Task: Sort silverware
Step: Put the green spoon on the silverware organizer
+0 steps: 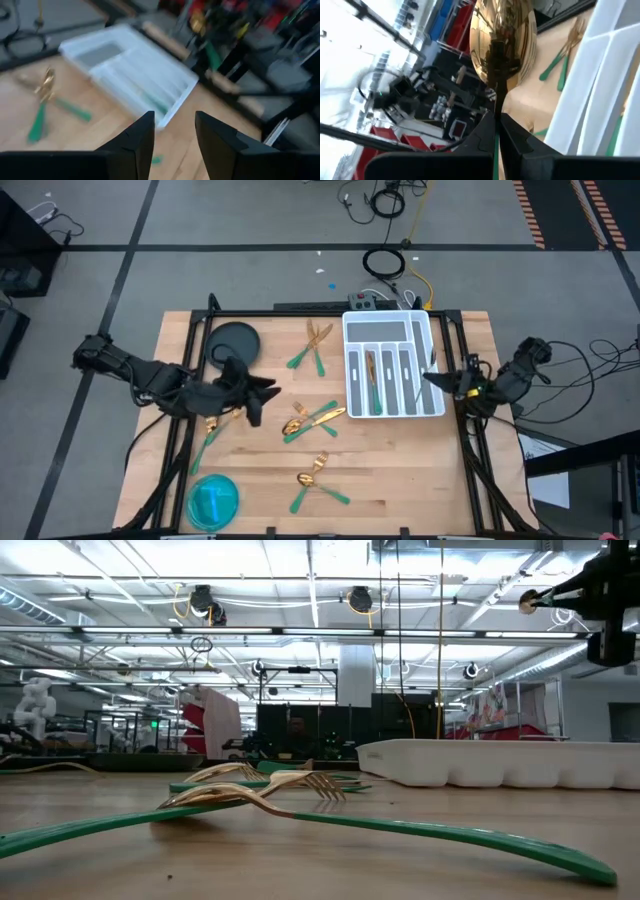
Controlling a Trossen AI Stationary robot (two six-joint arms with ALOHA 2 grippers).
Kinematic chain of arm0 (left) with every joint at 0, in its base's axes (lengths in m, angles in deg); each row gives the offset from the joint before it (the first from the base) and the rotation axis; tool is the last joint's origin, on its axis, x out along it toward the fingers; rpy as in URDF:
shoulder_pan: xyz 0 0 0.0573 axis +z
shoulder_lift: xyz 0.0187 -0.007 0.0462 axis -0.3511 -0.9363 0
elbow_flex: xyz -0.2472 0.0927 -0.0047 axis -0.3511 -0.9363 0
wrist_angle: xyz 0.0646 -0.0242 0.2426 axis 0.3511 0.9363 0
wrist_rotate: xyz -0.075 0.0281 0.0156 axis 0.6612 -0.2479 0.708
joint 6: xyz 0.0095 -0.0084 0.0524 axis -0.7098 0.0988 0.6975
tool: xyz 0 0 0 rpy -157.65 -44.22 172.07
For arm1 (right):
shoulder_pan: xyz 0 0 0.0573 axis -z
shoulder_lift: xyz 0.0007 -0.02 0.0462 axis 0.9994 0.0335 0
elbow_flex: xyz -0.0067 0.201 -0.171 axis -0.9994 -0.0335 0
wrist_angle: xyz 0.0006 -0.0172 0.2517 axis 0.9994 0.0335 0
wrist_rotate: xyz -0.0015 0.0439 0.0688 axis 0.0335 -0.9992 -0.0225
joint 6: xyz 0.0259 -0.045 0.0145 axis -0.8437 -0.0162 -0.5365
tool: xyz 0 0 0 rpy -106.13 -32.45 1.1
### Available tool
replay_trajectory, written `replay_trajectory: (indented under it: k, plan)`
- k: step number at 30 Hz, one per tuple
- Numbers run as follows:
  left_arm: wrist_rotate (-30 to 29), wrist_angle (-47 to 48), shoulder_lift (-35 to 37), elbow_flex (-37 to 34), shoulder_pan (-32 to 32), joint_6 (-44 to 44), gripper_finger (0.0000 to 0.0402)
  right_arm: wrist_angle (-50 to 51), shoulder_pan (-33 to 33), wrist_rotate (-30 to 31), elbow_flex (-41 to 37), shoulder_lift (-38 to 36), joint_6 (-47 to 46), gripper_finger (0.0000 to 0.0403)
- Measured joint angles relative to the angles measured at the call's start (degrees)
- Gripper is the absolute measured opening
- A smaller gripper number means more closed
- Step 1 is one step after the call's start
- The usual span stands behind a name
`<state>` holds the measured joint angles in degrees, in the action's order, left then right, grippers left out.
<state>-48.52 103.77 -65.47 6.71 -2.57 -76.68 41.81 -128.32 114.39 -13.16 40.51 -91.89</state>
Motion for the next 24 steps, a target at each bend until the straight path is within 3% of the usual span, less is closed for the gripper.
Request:
replay_trajectory:
  k: [2,4,7,10,14,18,24]
  plan:
    - [1.2,-8.7,-1.3,0.0,3.4,4.6,0.0148,-0.3,0.4,-2.9,0.0,0.1,2.0,0.0000]
    - [7.0,-19.8,-3.7,0.0,7.9,9.3,0.0148,-1.4,0.5,-4.7,0.1,0.6,3.2,0.0000]
    - [23.1,-38.4,-9.1,0.1,15.4,11.7,0.0148,-3.9,0.6,-5.8,0.1,0.7,6.1,0.0000]
    - [37.9,-52.1,-16.2,0.1,22.1,8.3,0.0148,-8.4,0.5,-6.9,0.1,0.7,11.9,0.0000]
    - [50.5,-64.5,-26.9,0.3,29.7,-1.1,0.0148,-14.4,0.5,-10.3,0.1,0.8,19.1,0.0000]
    - [62.9,-77.5,-38.4,4.7,34.1,-10.2,0.0148,-15.4,0.5,-12.3,0.1,0.8,20.6,0.0000]
    - [73.7,-78.9,-50.4,16.2,35.4,-12.3,0.0148,-15.4,0.5,-14.6,0.1,1.5,19.0,0.0000]
